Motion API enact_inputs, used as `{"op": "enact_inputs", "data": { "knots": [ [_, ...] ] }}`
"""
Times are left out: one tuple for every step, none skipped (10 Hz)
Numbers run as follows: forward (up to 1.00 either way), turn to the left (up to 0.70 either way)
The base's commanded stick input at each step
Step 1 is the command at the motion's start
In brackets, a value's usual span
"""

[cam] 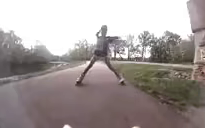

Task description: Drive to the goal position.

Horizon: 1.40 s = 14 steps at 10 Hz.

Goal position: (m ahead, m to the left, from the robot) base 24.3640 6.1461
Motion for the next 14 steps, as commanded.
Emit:
{"op": "enact_inputs", "data": {
  "knots": [
    [0.0,0.0],
    [0.0,0.0],
    [0.0,0.0],
    [0.0,0.0],
    [0.01,0.0],
    [1.0,0.0],
    [1.0,0.0],
    [1.0,0.0],
    [1.0,0.0],
    [0.24,0.0],
    [0.0,0.0],
    [0.0,0.0],
    [0.0,0.0],
    [0.0,0.0]
  ]
}}
